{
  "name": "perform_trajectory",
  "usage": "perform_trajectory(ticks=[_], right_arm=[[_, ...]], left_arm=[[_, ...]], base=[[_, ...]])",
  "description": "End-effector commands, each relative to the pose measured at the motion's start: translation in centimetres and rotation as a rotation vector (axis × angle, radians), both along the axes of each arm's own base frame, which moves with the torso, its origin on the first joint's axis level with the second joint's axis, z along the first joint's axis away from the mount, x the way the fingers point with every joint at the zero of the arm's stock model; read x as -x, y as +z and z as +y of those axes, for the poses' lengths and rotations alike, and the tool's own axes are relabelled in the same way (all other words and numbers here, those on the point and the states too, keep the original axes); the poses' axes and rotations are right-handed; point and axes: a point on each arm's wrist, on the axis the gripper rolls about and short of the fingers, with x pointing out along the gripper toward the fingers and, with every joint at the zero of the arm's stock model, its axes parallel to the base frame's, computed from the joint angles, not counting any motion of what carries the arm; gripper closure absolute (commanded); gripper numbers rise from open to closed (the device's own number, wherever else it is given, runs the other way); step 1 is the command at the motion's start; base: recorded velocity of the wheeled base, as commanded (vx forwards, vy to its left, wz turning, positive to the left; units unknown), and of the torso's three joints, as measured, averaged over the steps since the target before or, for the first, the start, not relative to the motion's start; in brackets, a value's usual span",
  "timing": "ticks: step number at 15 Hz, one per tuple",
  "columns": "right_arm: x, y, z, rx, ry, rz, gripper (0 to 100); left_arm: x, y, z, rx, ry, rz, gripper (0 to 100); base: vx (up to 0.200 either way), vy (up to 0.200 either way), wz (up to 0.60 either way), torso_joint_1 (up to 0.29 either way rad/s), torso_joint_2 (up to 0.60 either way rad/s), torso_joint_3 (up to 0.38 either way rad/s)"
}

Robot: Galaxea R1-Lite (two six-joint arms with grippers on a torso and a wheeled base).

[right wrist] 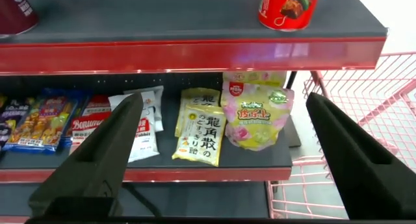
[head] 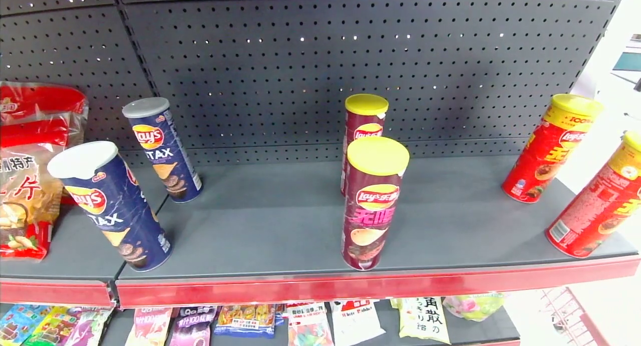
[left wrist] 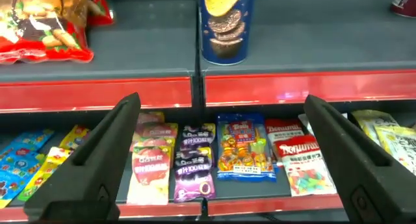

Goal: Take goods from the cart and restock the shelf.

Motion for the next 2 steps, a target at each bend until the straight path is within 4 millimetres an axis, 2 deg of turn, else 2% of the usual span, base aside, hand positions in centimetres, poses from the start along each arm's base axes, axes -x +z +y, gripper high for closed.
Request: perform_trajectory(ticks=[1,2], right_arm=[[-0.01,0.0,0.0,0.0,-0.001,0.001,0],[-0.01,-0.01,0.0,0.0,-0.001,0.003,0]], left_arm=[[0.0,0.0,0.0,0.0,0.0,0.0,0],[-0.01,-0.05,0.0,0.0,0.0,0.001,0]], base=[[0.0,0.0,0.0,0.0,0.0,0.0],[0.0,0.0,0.0,0.0,0.0,0.0]])
